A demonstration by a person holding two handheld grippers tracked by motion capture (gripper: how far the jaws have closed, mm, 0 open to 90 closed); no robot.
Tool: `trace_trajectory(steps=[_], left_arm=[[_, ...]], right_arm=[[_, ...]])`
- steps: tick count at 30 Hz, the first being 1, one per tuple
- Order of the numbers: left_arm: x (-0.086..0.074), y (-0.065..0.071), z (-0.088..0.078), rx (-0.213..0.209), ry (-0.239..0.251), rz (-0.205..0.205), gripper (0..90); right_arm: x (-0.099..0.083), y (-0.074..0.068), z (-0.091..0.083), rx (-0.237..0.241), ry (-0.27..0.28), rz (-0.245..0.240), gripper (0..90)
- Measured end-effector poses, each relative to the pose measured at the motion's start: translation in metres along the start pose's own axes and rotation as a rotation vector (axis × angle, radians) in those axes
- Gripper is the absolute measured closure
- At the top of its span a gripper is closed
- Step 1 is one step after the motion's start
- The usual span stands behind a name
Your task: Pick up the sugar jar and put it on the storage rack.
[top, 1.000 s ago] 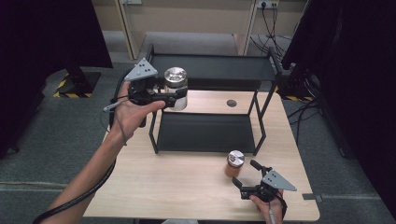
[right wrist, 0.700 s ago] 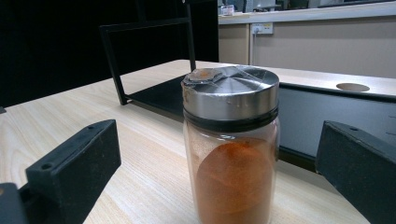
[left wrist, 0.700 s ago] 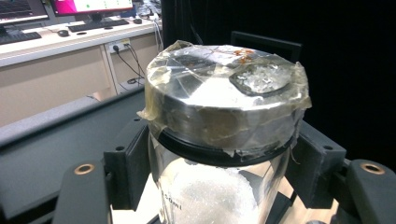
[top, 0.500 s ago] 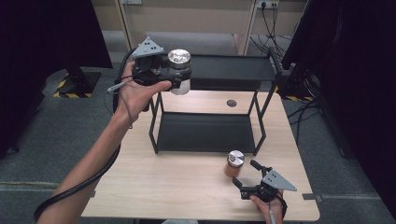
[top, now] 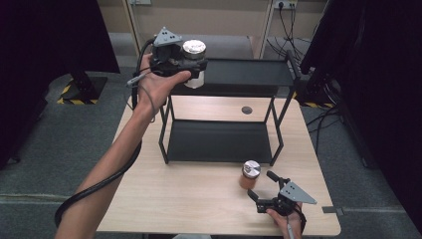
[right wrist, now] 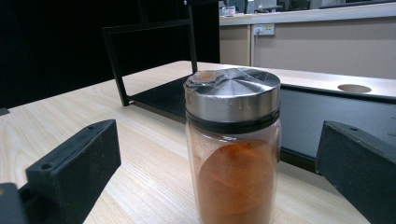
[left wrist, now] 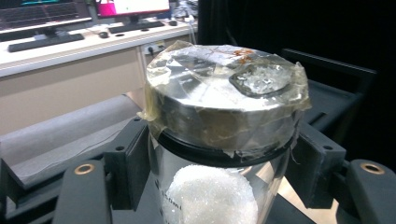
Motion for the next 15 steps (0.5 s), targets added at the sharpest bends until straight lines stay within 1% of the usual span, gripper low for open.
trace_trajectory(steps=[6, 9, 12, 13, 15], left_arm=[[0.003, -0.005, 0.016, 0.053, 0.007, -0.025, 31.0], [0.003, -0.006, 0.022, 0.077, 0.009, -0.026, 31.0], [0.003, -0.008, 0.027, 0.094, 0.016, -0.047, 31.0], [0.003, -0.009, 0.029, 0.105, 0.017, -0.051, 31.0], [0.003, -0.010, 0.031, 0.124, 0.016, -0.043, 31.0]], right_arm=[[0.000, 0.000, 0.000, 0.003, -0.001, 0.000, 0.4], [0.000, 0.000, 0.000, 0.002, -0.001, 0.001, 0.4], [0.000, 0.000, 0.000, 0.004, -0.001, 0.001, 0.4], [-0.001, 0.001, 0.000, 0.004, -0.002, 0.002, 0.4], [0.000, 0.000, 0.000, 0.005, -0.001, -0.001, 0.4]])
Point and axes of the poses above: each handheld gripper's, and its own axes: z roughly forward along the jaws, x roughly out of its top, y roughly to its right, the point moved 5 cm from there along z, roughly forward along the jaws, and after that the axes turned 6 degrees about -z, right-handed, at the moved point
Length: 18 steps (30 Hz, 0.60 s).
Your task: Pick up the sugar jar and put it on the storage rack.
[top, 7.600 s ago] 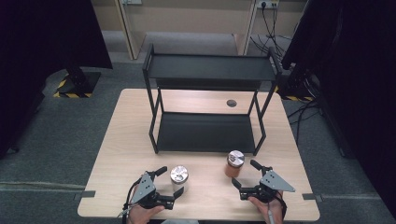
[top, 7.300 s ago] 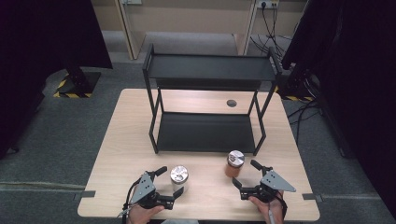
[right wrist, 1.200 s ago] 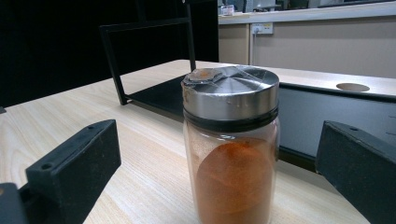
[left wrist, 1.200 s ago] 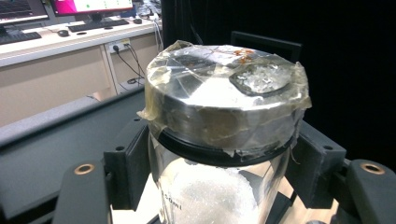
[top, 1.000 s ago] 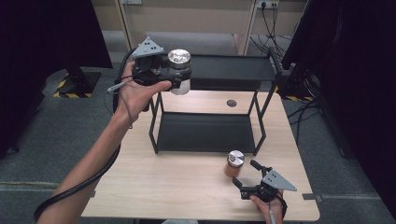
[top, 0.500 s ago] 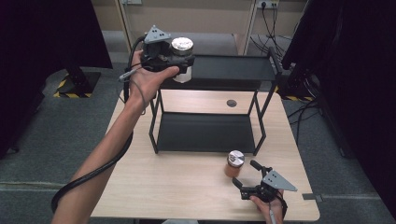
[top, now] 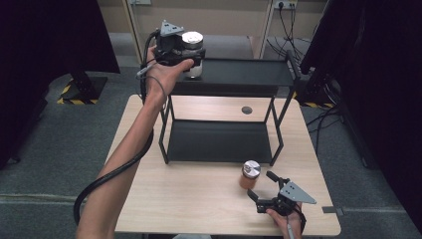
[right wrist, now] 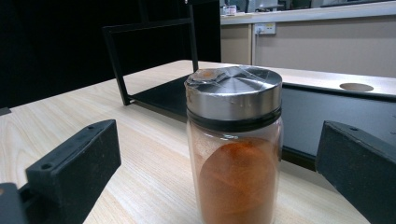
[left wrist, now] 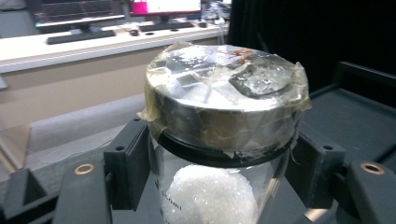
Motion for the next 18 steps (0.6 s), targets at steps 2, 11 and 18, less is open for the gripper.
trace_trajectory(steps=[2, 11, 18], left_arm=[[-0.001, -0.002, 0.002, 0.008, 0.005, -0.007, 31.0], [-0.007, -0.004, 0.007, 0.025, 0.005, 0.003, 30.9], [-0.012, -0.004, 0.011, 0.025, 0.011, -0.003, 30.9]], right_arm=[[0.000, 0.000, 0.000, 0.001, 0.000, -0.001, 0.4], [0.000, 0.000, 0.000, 0.003, -0.001, -0.002, 0.4], [0.000, 0.000, 0.001, 0.007, -0.004, -0.001, 0.4]])
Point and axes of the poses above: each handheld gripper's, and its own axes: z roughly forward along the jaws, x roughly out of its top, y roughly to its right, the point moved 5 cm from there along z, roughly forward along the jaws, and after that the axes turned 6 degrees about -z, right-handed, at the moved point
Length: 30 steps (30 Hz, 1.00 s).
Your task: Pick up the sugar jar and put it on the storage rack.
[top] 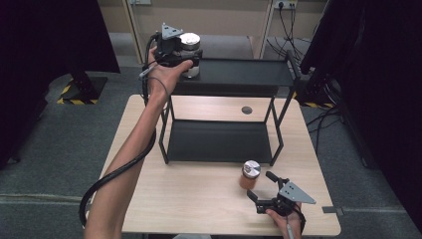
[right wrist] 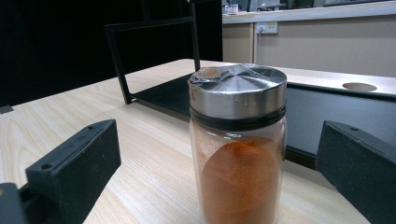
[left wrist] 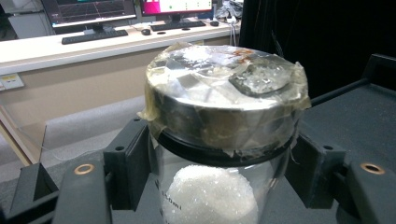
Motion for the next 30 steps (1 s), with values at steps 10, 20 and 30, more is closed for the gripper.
trace_trajectory(steps=[10, 20, 30], left_arm=[[-0.006, -0.001, -0.001, -0.001, 0.049, -0.038, 14.3], [-0.007, 0.007, -0.007, 0.035, 0.072, -0.074, 0.9], [-0.011, 0.011, -0.023, 0.000, 0.079, -0.066, 0.9]], right_arm=[[0.000, -0.001, 0.001, 0.003, 0.000, -0.001, 0.4], [0.000, -0.001, 0.001, 0.005, 0.001, -0.001, 0.4], [0.000, -0.001, 0.001, 0.004, 0.002, -0.001, 0.4]])
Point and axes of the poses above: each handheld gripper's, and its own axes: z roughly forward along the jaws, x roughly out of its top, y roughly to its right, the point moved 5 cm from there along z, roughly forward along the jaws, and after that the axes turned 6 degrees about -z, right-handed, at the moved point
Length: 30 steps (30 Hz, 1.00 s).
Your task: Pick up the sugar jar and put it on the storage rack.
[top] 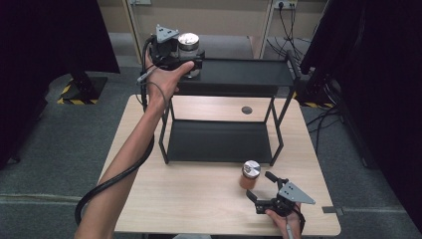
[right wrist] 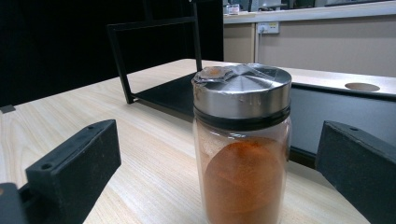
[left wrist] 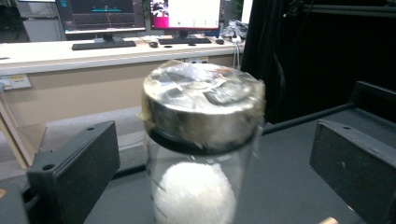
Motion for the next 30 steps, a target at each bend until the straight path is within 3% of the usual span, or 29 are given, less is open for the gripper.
trace_trajectory(steps=[3, 6, 9, 21, 30], left_arm=[[-0.004, 0.001, -0.006, -0.008, 0.006, 0.006, 0.9], [-0.009, 0.001, -0.013, -0.028, 0.004, -0.029, 1.0], [-0.013, 0.002, -0.021, -0.041, 0.020, -0.035, 1.1], [-0.032, 0.011, -0.049, -0.104, 0.047, 0.000, 1.3], [-0.056, 0.006, -0.066, -0.162, 0.054, -0.016, 1.2]], right_arm=[[0.000, 0.000, 0.000, 0.000, 0.000, 0.000, 0.4], [0.000, 0.000, 0.000, -0.001, 0.001, 0.001, 0.4], [0.000, 0.000, 0.000, -0.001, 0.001, 0.001, 0.4], [0.000, 0.000, 0.000, -0.001, 0.001, 0.003, 0.4], [-0.001, 0.001, 0.000, 0.002, 0.004, 0.016, 0.4]])
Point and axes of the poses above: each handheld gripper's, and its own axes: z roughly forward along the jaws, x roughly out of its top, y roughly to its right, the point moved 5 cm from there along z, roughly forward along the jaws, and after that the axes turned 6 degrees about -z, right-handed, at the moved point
